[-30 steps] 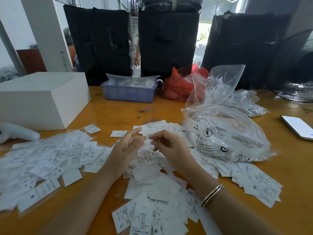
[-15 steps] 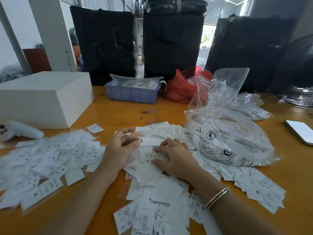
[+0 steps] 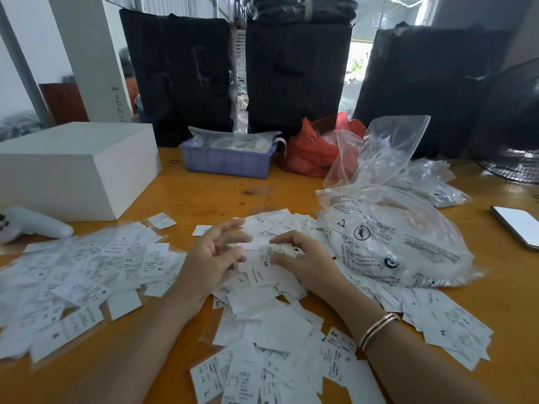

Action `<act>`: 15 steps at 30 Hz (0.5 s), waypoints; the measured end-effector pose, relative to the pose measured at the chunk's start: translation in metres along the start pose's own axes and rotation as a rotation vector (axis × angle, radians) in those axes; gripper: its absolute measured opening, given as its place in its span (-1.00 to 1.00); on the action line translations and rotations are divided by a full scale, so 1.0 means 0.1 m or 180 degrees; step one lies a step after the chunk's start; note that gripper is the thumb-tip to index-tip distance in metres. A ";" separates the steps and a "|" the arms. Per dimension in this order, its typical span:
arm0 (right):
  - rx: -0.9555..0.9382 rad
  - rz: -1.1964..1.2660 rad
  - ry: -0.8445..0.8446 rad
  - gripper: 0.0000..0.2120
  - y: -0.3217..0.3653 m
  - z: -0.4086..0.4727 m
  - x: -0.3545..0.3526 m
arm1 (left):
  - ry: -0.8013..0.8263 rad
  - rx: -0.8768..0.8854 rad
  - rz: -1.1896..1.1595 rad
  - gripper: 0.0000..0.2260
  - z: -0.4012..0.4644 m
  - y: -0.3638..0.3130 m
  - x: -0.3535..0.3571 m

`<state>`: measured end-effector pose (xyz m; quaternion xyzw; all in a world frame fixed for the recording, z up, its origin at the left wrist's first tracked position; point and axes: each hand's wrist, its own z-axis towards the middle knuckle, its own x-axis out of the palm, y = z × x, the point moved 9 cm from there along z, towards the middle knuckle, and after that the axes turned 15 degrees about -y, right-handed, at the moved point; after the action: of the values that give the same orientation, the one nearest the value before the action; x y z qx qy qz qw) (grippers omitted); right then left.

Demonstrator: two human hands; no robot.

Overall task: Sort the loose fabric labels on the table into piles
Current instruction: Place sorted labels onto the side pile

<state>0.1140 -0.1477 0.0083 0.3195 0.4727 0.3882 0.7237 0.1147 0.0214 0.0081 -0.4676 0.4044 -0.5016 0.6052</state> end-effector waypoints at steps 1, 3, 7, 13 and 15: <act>-0.0042 -0.0131 -0.0029 -0.80 0.00 0.01 0.01 | -0.0029 -0.0015 0.0021 -0.67 0.00 0.00 0.00; -0.0124 -0.0212 -0.0092 -0.82 0.00 0.03 0.01 | -0.0140 -0.0035 0.0114 -0.72 0.01 0.01 -0.02; -0.0222 0.0181 -0.0280 -0.74 0.07 0.01 -0.07 | -0.0302 -0.0140 0.0076 -0.75 0.02 0.02 -0.06; -0.0790 0.0246 -0.0692 -0.68 0.25 -0.04 -0.13 | -0.0287 -0.0096 0.0060 -0.81 -0.02 0.00 -0.01; -0.0680 0.0452 -0.0423 -0.75 0.25 -0.05 -0.04 | -0.0265 0.0001 0.0080 -0.81 -0.05 -0.02 0.03</act>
<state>0.1016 -0.1378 0.0288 0.2982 0.3560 0.4645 0.7540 0.1101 0.0176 0.0090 -0.4828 0.3846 -0.4741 0.6278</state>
